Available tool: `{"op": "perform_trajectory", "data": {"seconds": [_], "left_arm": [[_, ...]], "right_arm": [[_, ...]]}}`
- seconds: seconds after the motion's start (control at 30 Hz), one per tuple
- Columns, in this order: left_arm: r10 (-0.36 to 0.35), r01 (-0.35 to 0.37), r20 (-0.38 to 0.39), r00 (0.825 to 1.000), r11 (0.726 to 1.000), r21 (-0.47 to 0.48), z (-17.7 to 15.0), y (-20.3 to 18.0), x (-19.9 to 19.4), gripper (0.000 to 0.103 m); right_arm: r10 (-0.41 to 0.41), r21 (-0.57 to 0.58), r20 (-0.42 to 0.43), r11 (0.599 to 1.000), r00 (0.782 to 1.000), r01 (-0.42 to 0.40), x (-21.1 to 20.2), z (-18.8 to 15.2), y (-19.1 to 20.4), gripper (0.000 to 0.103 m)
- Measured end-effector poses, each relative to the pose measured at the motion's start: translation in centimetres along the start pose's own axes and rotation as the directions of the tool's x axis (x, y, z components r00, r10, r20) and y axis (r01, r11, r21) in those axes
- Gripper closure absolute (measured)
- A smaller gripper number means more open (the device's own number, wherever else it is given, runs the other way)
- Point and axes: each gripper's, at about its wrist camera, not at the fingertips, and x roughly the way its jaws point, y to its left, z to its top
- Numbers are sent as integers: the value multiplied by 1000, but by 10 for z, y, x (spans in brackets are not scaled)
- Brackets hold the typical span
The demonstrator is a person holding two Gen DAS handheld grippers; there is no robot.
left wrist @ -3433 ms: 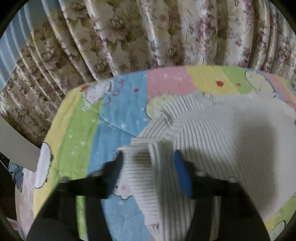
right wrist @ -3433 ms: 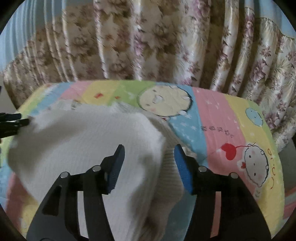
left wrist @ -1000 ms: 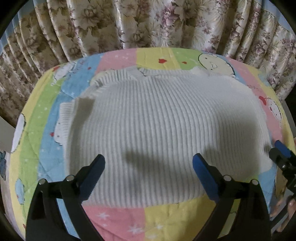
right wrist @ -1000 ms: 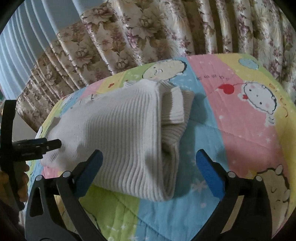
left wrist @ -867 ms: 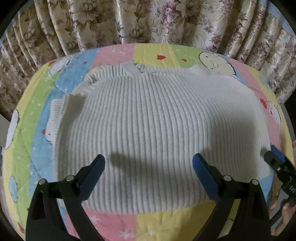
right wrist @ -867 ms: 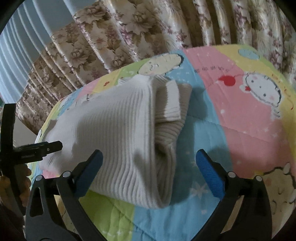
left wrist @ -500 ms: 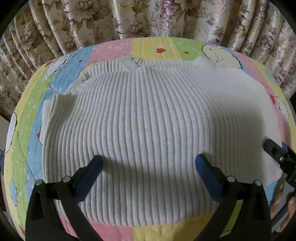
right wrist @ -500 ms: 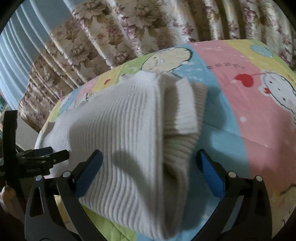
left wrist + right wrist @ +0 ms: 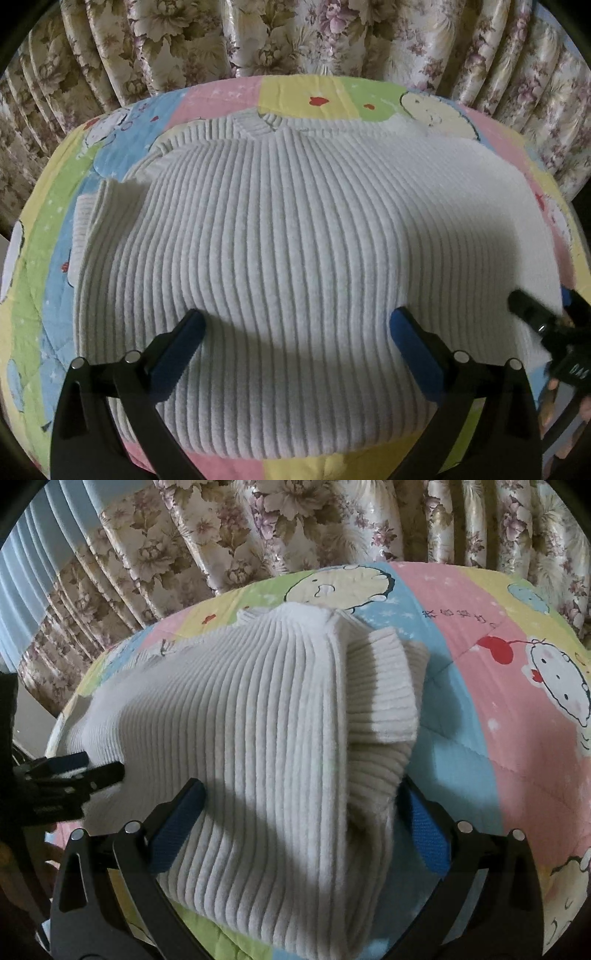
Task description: Fold small clothes
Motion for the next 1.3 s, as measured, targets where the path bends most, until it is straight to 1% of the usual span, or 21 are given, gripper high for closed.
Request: {"op": "perform_trajectory", "data": {"seconds": [0.07,0.13,0.17,0.27,0.3,0.33,0.37,0.43,0.47,0.5,0.53,0.63,0.8,1.17,1.27,1.3], "left_arm": [[2,-2,18,1000,1000,-2,-3,0,0,2],[30,-30,-2,1000,998,46,-5,-7,2,2],[38,-37,-15,999,998,53,-3,-8,3,2],[18,-18,-31,999,1000,6,-1,-2,3,2],[20,-19,-37,999,1000,9,0,-2,4,2],[25,-24,-40,999,1000,19,1,-3,4,2],[30,-29,-39,999,999,27,1,-4,4,2],[32,-31,-37,999,999,31,0,-4,5,2],[34,-32,-36,999,999,34,0,-4,5,2],[39,-37,-35,999,999,40,0,-5,6,2],[45,-43,-33,998,998,45,-1,-6,6,1],[63,-62,-23,998,996,57,-2,-9,7,1],[66,-65,-17,998,996,60,-3,-9,8,1],[55,-53,-22,998,997,63,-2,-8,6,1],[39,-38,-15,999,996,75,0,-4,-7,2],[44,-45,11,999,995,85,1,0,-19,2]], "right_arm": [[8,17,-13,1000,1000,-8,-1,1,-1,3],[40,50,-7,998,999,-40,-2,2,-3,3],[60,59,-5,997,998,-59,-2,3,-3,3],[96,71,0,993,995,-96,-1,7,-3,3],[102,78,4,992,995,-102,-1,9,-4,8],[94,87,8,992,996,-95,-1,11,-5,17],[86,94,12,992,996,-87,-2,12,-6,22],[96,127,23,987,995,-98,-5,12,-12,50],[111,145,27,983,993,-114,-7,11,-15,55],[130,155,29,979,991,-133,-8,11,-17,64],[140,156,27,978,990,-142,-8,12,-18,70],[120,117,32,985,992,-123,-11,14,-8,76],[87,83,61,992,994,-92,-18,18,5,79],[-21,46,95,999,995,17,-25,22,28,79],[-44,34,104,999,994,41,-30,25,35,79],[-56,26,110,998,992,53,-32,26,40,79]]}}
